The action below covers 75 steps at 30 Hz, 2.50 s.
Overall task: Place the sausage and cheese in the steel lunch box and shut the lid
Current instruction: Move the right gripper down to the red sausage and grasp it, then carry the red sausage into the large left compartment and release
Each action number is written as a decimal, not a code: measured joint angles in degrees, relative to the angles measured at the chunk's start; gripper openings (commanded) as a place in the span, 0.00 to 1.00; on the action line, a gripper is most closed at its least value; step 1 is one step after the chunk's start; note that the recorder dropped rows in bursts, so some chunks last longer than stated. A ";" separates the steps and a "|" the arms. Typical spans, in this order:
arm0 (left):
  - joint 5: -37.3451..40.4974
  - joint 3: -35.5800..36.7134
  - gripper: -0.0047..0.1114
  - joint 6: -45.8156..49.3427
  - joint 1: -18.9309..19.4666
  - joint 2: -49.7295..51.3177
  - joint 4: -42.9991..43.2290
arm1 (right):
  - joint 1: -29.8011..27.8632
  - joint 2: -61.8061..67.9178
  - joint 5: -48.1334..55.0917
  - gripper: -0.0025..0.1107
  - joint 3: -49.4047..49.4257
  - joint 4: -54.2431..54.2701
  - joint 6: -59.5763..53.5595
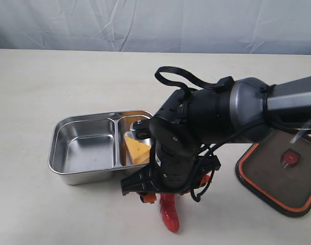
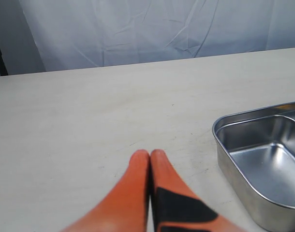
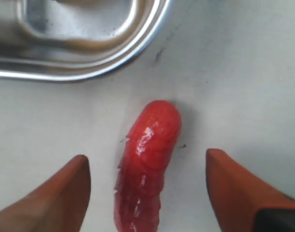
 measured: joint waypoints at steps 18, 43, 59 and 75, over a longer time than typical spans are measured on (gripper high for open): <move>0.00 0.00 0.04 0.00 0.00 0.00 0.00 | 0.00 4.41 -2.04 0.02 0.24 0.16 -1.49; 0.00 0.00 0.04 0.00 0.00 0.00 0.00 | -0.68 13.34 -0.10 0.01 -33.84 12.21 -35.55; 0.00 0.00 0.04 0.00 0.00 0.00 0.00 | -0.68 15.12 -3.38 0.68 -34.67 15.43 -43.64; 0.00 0.00 0.04 0.00 0.00 0.00 0.00 | -0.68 3.00 22.91 0.29 -34.79 12.59 -39.61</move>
